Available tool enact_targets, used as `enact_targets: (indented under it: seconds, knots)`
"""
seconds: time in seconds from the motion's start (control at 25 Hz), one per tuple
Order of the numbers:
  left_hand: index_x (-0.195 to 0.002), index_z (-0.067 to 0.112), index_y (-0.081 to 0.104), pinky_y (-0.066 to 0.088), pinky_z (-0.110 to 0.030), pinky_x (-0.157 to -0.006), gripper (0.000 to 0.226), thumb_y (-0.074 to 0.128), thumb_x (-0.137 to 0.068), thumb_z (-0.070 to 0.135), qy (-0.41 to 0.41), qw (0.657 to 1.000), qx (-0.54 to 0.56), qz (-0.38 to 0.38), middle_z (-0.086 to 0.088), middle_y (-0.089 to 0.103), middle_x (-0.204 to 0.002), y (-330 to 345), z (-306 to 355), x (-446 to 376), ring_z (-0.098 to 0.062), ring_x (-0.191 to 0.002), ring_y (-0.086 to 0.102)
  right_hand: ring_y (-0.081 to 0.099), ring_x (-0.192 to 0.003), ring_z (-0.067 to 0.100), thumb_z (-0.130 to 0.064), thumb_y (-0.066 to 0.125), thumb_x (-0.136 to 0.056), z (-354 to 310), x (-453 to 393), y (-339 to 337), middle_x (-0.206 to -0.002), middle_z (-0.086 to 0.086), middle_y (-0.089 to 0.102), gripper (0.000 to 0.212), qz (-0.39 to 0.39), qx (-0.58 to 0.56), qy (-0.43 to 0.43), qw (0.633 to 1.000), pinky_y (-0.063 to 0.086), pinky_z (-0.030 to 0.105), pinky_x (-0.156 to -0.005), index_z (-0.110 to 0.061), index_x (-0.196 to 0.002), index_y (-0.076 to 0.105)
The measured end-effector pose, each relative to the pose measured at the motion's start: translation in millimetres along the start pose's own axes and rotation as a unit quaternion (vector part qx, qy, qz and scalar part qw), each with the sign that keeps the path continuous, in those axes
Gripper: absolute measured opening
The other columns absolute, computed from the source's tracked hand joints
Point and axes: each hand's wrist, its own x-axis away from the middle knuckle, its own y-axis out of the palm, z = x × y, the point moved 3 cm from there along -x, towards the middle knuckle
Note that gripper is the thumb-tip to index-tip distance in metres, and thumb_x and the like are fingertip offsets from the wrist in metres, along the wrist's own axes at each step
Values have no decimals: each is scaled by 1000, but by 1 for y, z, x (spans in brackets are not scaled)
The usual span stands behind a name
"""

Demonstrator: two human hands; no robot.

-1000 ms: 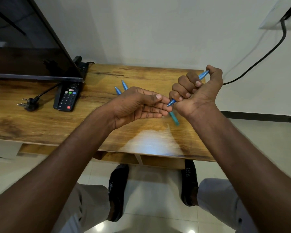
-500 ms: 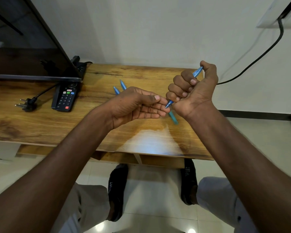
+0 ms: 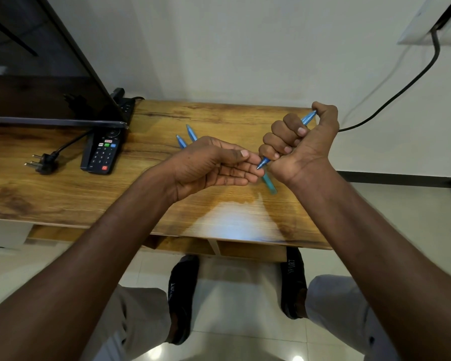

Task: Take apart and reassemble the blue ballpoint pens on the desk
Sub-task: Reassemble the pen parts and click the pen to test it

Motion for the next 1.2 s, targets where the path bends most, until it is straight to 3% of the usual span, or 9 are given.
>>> enact_targets:
  seconds: [0.24,0.56,0.72,1.0,1.2]
  knots:
    - [-123,-5,72,63,-36,-95,28,57,-106,11,-6,1000,-6,3,-24,77,-116,0,0,0,-32,-110,76,7,-51,13,-59,40,-93,1,-1,-1,-48,-7,18,57,-13,27,14,999,9,29,-55,-22,-51,30]
    - [-121,-4,73,63,-34,-93,27,58,-105,11,-9,1000,-4,13,-24,77,-115,0,0,0,-31,-106,77,14,-44,13,-59,40,-92,2,-4,-2,-47,-6,19,57,-19,11,11,1000,13,26,-50,-21,-51,31]
    - [-120,-3,73,63,-34,-93,26,58,-105,11,-10,1000,3,20,-23,78,-114,-1,-1,-1,-30,-105,77,17,-46,11,-70,40,-95,5,-5,-1,-50,-6,24,63,-43,3,24,999,17,26,-50,-20,-57,35]
    - [-120,-4,73,63,-35,-94,26,59,-105,11,-12,1000,6,15,-24,77,-115,0,-2,0,-33,-111,76,14,-46,12,-59,39,-93,2,-2,1,-50,-6,20,54,-43,31,5,999,11,26,-53,-21,-56,32]
    - [-123,-5,72,63,-34,-93,28,59,-105,12,-10,1000,9,13,-24,77,-116,0,-1,-2,-30,-106,77,17,-46,11,-64,41,-95,2,-2,1,-49,-7,24,57,-42,20,6,999,10,28,-54,-22,-58,35]
